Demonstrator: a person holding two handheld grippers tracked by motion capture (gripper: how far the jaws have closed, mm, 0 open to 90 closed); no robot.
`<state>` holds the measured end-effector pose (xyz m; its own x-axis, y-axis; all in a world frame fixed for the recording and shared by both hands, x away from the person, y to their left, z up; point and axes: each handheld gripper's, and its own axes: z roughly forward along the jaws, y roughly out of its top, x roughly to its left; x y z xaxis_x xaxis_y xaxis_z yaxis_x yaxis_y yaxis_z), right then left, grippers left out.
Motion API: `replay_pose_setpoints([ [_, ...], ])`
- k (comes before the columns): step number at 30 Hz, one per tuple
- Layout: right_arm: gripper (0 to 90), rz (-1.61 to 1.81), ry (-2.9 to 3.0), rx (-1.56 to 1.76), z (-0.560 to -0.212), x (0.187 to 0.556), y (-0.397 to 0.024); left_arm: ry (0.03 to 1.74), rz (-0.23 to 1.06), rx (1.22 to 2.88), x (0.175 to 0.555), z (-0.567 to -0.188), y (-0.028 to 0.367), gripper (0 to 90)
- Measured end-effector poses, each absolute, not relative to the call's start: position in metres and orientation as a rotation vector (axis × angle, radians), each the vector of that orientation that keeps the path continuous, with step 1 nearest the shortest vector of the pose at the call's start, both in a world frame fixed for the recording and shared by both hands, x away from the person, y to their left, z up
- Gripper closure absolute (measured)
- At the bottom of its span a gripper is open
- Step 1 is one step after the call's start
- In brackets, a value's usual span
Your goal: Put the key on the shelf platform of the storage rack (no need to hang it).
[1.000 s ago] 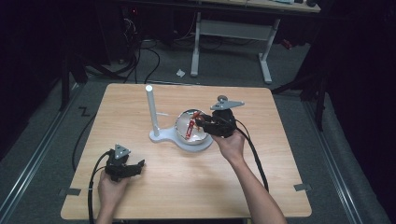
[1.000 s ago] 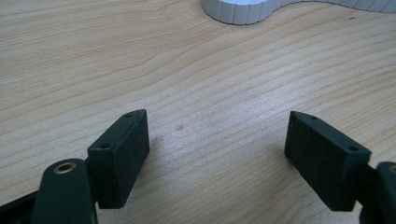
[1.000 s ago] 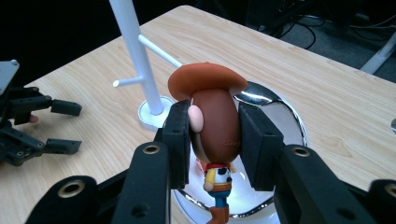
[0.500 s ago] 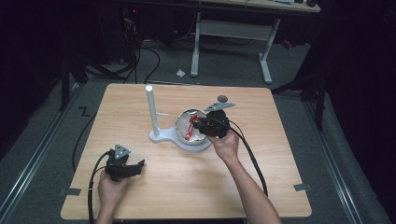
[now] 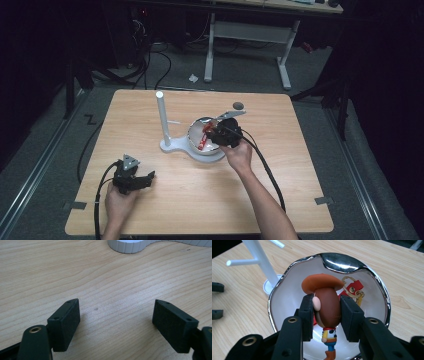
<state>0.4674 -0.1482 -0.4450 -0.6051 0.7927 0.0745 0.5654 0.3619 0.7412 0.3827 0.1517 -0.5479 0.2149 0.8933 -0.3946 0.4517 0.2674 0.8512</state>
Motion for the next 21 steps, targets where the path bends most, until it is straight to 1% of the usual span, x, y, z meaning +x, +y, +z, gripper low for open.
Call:
replay_pose_setpoints([
  [9, 65.1, 0.987, 2.352, 1.212, -0.4506, 0.4686, -0.1481, 1.410, 0.493, 1.356, 0.3826, -0.5479, 0.1517, 22.6],
  [14, 53.3, 1.015, 2.342, 1.217, -0.4517, 0.4728, -0.1464, 1.410, 0.492, 1.356, 0.3825, -0.5478, 0.1519, 22.6],
  [19, 47.3, 0.947, 2.349, 1.182, -0.4497, 0.4690, -0.1465, 1.411, 0.493, 1.354, 0.3828, -0.5479, 0.1517, 23.0],
  [21, 46.3, 0.963, 2.342, 1.201, -0.4480, 0.4692, -0.1498, 1.412, 0.490, 1.350, 0.3829, -0.5477, 0.1518, 23.1],
])
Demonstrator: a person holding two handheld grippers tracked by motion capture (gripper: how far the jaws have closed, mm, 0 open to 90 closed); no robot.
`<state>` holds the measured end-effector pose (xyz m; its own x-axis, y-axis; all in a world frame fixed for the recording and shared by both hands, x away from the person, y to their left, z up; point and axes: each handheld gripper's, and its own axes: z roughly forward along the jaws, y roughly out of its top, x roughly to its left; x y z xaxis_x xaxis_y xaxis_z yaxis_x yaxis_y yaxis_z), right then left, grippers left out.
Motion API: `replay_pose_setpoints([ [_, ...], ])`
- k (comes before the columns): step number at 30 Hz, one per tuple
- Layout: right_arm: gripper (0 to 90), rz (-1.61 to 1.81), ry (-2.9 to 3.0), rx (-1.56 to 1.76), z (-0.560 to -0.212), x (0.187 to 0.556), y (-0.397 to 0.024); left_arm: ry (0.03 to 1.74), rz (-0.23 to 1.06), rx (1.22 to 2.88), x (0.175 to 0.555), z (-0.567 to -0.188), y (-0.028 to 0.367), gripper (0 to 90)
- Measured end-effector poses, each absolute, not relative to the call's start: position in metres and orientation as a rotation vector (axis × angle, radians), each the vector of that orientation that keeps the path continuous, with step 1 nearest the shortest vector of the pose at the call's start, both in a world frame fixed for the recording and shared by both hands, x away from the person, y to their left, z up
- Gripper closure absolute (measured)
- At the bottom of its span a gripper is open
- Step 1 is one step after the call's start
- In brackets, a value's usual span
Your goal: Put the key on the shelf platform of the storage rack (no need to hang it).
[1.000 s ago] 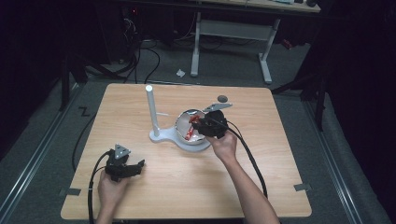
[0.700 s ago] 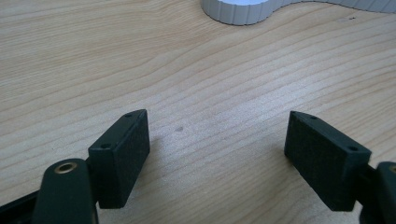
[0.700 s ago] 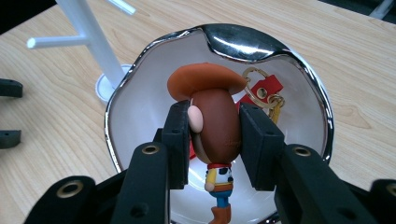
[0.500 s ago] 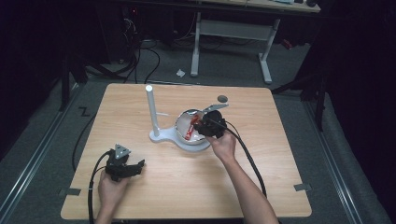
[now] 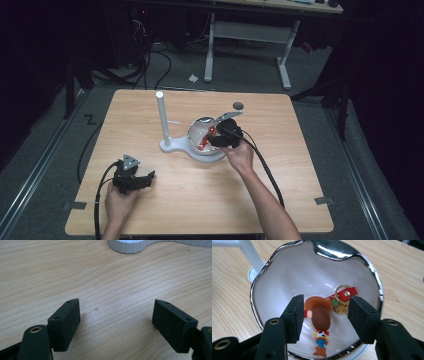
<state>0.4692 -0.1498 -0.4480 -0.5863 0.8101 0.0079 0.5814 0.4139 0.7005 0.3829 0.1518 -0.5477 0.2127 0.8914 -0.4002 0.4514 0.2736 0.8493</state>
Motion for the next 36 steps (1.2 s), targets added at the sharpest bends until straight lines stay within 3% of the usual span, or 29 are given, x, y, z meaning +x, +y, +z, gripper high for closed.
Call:
replay_pose_setpoints([
  [9, 50.2, 1.038, 2.308, 1.208, -0.441, 0.462, -0.165, 1.412, 0.494, 1.354, 0.383, -0.548, 0.152, 23.4],
  [36, 48.2, 1.176, 2.239, 1.220, -0.413, 0.435, -0.207, 1.416, 0.496, 1.352, 0.382, -0.548, 0.153, 23.4],
])
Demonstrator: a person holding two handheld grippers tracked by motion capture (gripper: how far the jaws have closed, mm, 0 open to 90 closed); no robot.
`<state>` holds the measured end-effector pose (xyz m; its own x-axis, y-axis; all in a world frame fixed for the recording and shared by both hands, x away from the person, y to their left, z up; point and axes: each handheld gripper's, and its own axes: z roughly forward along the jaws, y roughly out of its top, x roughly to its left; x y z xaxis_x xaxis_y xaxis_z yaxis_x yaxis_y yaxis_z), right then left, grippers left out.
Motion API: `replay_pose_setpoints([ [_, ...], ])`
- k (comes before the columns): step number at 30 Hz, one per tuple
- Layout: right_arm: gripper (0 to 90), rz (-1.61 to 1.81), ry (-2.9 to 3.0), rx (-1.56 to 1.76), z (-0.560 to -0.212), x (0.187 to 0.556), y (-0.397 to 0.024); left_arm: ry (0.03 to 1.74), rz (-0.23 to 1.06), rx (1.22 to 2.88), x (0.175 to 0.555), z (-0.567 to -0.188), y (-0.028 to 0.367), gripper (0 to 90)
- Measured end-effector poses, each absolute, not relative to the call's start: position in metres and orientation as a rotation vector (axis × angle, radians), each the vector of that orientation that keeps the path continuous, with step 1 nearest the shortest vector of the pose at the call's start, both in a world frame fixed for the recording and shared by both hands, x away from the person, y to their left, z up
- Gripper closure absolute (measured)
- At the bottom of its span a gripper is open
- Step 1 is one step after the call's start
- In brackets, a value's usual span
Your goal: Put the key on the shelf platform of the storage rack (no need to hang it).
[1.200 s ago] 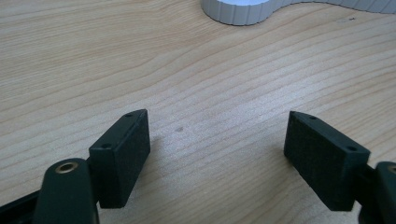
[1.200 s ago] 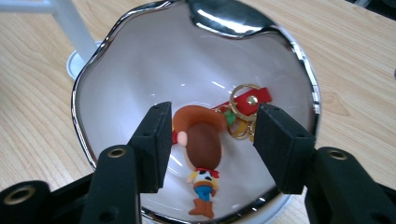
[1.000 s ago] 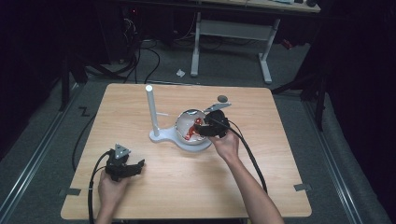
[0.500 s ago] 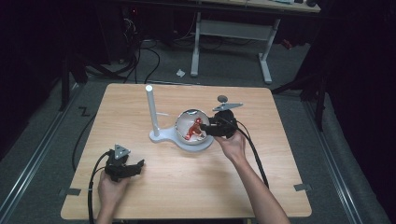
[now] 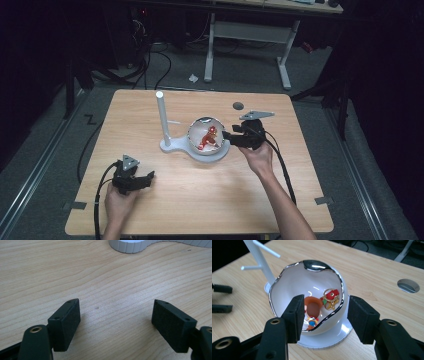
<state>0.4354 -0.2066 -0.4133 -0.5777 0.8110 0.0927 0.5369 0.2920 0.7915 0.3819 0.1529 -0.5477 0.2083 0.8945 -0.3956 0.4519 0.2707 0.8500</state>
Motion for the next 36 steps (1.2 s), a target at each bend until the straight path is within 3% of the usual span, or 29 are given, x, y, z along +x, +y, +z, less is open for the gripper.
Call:
replay_pose_setpoints([
  [36, 46.4, 1.159, 2.097, 1.341, -0.389, 0.390, -0.279, 1.420, 0.488, 1.342, 0.382, -0.547, 0.153, 23.2],
])
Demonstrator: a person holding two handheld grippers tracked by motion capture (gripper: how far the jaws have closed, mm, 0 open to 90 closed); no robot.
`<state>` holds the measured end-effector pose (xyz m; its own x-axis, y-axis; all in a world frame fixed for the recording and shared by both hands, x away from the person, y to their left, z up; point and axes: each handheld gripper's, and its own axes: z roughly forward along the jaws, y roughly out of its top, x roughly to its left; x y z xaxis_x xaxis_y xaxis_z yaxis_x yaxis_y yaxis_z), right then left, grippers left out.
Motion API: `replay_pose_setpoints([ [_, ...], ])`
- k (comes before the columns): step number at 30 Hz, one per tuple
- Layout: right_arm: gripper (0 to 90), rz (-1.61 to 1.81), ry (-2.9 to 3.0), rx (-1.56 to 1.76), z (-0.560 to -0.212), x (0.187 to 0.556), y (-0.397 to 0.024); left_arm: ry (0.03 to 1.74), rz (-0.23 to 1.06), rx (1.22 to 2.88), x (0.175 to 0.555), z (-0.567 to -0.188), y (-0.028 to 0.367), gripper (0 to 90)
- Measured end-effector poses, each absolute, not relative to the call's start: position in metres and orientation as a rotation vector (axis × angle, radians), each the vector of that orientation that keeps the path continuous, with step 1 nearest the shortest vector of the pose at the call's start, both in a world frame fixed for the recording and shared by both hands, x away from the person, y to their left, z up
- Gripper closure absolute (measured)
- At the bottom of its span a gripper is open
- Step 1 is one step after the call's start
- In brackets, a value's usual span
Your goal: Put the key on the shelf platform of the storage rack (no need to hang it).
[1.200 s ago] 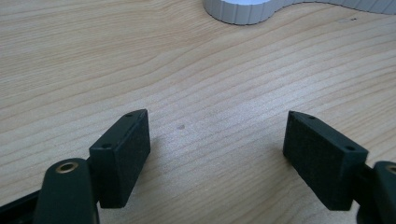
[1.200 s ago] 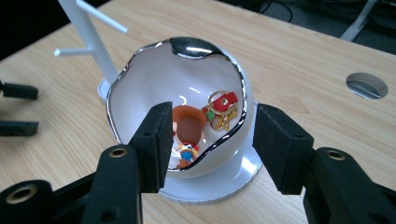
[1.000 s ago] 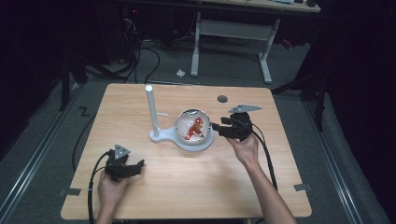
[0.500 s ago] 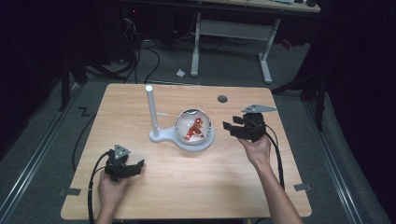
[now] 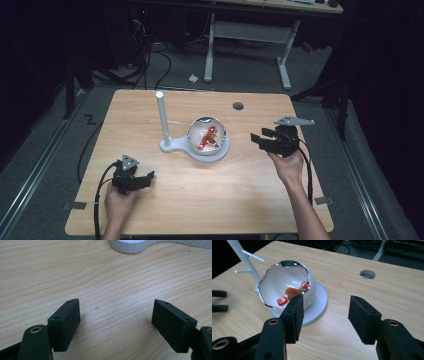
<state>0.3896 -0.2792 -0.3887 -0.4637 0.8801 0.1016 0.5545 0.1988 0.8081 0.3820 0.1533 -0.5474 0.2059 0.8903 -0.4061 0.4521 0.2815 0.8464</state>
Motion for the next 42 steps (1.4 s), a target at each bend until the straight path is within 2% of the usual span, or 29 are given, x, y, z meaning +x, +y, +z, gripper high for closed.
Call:
replay_pose_setpoints([
  [24, 48.0, 1.230, 1.949, 1.435, -0.401, 0.350, -0.332, 1.414, 0.492, 1.356, 0.382, -0.548, 0.153, 22.6],
  [42, 48.8, 1.229, 1.934, 1.474, -0.420, 0.334, -0.344, 1.418, 0.497, 1.346, 0.382, -0.548, 0.153, 24.2],
])
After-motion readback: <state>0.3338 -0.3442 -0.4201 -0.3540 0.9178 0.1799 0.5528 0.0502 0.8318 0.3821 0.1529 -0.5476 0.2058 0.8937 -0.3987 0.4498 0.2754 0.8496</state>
